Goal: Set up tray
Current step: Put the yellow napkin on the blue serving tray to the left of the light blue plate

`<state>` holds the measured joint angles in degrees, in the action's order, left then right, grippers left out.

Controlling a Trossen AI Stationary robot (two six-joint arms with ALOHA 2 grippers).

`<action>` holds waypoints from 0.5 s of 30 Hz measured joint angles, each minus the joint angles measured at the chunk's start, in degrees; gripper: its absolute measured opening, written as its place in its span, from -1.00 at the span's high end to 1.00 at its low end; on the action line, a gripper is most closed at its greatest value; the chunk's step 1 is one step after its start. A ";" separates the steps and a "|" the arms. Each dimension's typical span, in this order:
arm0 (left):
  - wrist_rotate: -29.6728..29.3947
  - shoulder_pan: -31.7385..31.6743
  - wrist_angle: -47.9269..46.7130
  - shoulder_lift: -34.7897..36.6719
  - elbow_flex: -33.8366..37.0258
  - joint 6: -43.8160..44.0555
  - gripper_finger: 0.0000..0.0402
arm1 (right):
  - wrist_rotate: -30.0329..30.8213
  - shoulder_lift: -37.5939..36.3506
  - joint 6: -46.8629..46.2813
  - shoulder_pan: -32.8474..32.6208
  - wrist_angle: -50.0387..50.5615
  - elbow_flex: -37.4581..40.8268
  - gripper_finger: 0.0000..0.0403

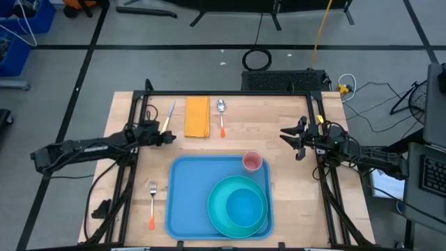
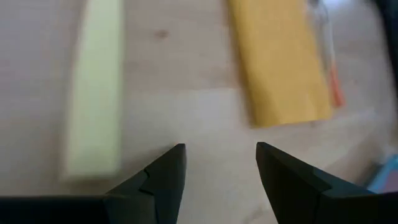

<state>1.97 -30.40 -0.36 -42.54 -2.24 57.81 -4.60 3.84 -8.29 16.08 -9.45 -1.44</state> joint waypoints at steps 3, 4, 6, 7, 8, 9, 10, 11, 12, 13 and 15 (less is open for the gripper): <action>1.68 -1.25 6.03 -4.01 0.00 -0.23 -0.01 | 0.00 0.00 0.00 0.00 0.00 0.01 0.43; 2.65 -1.66 7.68 -5.12 -0.05 -0.16 -0.01 | 0.00 0.00 0.00 0.00 0.00 0.01 0.43; 3.64 -2.26 8.13 -7.39 -1.33 -0.28 -0.01 | 0.02 0.00 0.00 0.00 0.00 0.01 0.43; 3.81 -2.48 7.67 -8.57 -2.28 -0.80 -0.01 | 0.00 0.00 0.00 0.00 0.00 0.01 0.43; 3.81 -2.60 6.92 -9.98 -3.43 -1.46 -0.01 | 0.02 0.00 0.00 0.00 0.00 0.01 0.43; 3.81 -2.74 5.80 -11.57 -4.71 -2.06 -0.01 | 0.00 0.00 0.00 0.00 0.00 0.01 0.43; 3.73 -2.80 4.64 -13.15 -6.00 -2.88 -0.01 | 0.02 0.00 0.00 0.00 0.01 0.01 0.43; 3.66 -2.83 3.61 -15.00 -7.26 -3.65 -0.01 | 0.02 0.00 0.00 0.00 0.00 0.01 0.43; 3.64 -2.81 3.07 -16.97 -8.45 -4.33 -0.01 | 0.02 0.00 0.00 0.00 0.00 0.01 0.43; 3.75 -2.81 3.07 -19.07 -9.53 -5.10 -0.01 | 0.02 0.00 -0.02 0.00 0.00 0.01 0.43; 3.83 -2.81 3.64 -22.83 -11.37 -6.80 -0.01 | 0.02 0.00 0.00 0.00 0.00 0.01 0.43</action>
<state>5.80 -33.21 3.28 -65.38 -13.61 51.02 -4.58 3.84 -8.29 16.08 -9.45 -1.43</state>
